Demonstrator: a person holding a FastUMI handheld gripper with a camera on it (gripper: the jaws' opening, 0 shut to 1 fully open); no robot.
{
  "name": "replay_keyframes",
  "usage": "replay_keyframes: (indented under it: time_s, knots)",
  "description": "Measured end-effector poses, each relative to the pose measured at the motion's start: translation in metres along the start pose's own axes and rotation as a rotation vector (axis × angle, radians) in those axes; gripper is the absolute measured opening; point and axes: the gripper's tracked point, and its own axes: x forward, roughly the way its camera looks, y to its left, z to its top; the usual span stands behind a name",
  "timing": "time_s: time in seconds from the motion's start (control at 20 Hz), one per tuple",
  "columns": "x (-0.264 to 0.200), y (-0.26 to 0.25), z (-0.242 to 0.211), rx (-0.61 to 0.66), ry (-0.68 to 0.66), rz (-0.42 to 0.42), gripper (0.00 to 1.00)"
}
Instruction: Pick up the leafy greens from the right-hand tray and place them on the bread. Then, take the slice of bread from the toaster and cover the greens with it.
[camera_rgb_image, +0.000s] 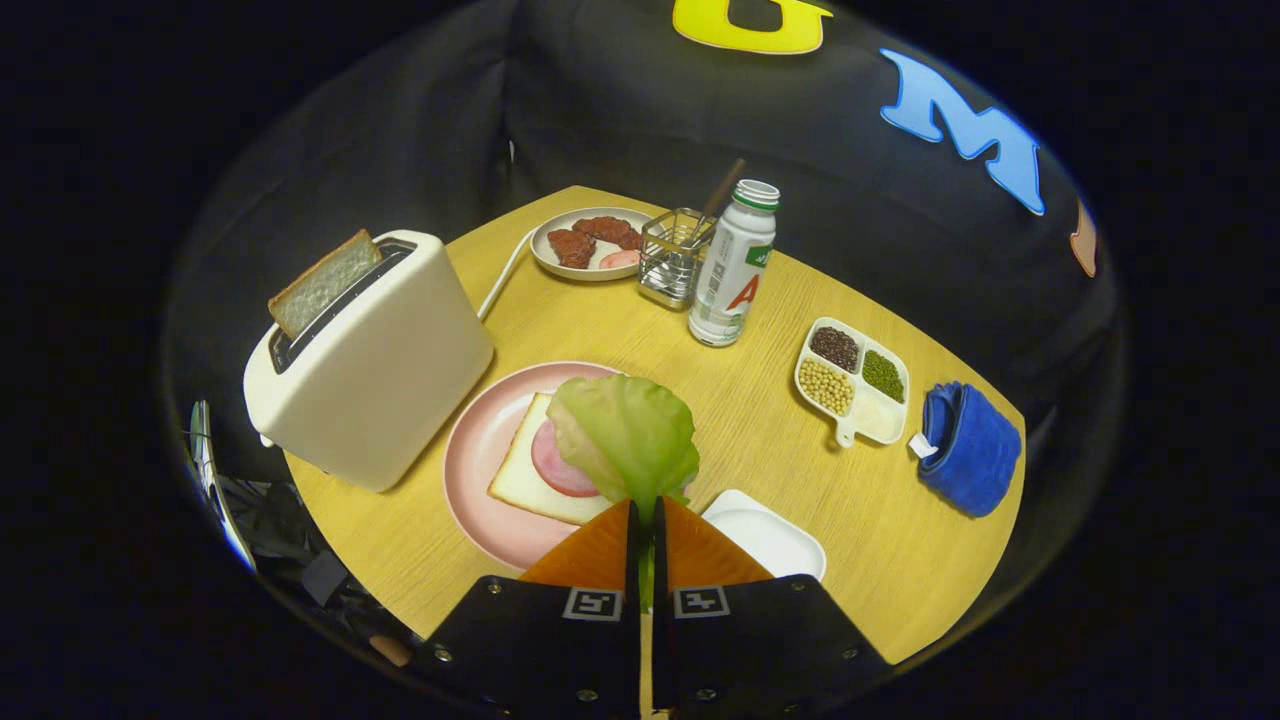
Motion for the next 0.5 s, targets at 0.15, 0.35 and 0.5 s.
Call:
replay_keyframes:
  time_s: [0.15,0.35,0.5]
  knots:
    - [0.013,0.002,0.013,-0.049,-0.006,-0.043,0.05]
    - [0.039,0.018,0.019,-0.089,0.016,-0.056,0.05]
    - [0.055,0.032,0.024,-0.117,0.017,-0.052,0.05]
